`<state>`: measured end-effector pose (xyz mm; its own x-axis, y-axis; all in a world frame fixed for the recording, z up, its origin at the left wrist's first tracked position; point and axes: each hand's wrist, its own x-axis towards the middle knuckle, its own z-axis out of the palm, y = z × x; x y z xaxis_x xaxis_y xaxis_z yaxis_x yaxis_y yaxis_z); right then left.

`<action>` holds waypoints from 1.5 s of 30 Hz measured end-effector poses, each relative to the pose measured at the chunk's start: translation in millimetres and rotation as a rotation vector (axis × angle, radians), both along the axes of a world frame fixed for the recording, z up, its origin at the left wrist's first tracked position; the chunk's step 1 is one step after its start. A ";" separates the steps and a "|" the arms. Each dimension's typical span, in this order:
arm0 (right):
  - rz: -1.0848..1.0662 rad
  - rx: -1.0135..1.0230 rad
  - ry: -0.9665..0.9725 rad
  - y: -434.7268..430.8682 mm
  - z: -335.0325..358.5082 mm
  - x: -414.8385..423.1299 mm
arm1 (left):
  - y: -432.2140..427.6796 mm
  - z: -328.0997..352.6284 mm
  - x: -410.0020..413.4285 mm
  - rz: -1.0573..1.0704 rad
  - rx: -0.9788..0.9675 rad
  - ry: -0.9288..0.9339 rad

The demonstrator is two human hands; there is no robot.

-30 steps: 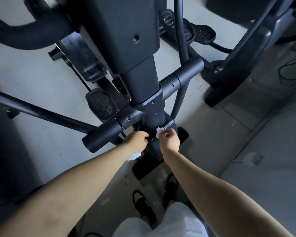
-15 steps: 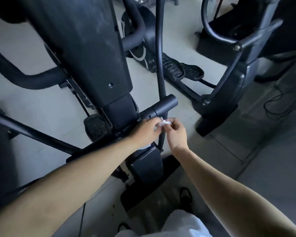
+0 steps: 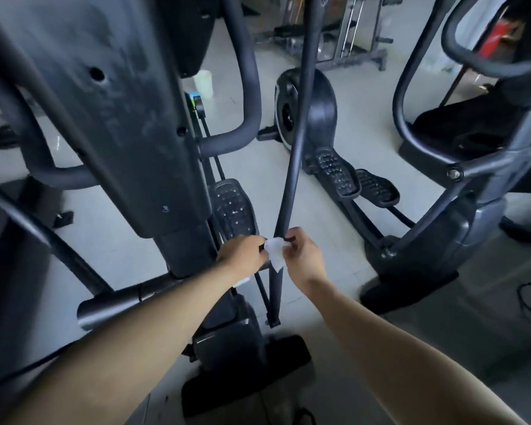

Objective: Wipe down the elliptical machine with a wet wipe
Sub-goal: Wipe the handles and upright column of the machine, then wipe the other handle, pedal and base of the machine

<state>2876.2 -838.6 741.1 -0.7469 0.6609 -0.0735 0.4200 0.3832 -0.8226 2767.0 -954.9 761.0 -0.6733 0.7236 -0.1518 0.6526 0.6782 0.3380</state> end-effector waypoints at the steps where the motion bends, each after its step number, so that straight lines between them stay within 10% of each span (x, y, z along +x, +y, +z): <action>1: 0.075 0.058 -0.013 -2.4 -1.1 -2.6 | 1.2 -0.8 -2.3 0.006 -0.010 0.004; 7: 0.250 0.462 -0.181 11.8 -9.0 -12.8 | 0.9 -7.6 -12.5 0.035 0.060 -0.024; 25: 0.745 0.640 -0.026 96.6 -12.2 -54.2 | 31.4 -12.5 51.1 0.678 0.138 -0.051; 33: 0.982 0.212 0.128 79.8 -18.0 -16.4 | 42.8 -29.3 104.5 0.964 0.461 -0.003; 45: 1.054 -0.115 -0.175 64.0 -78.7 6.5 | 17.1 -95.9 163.5 1.196 0.372 -0.454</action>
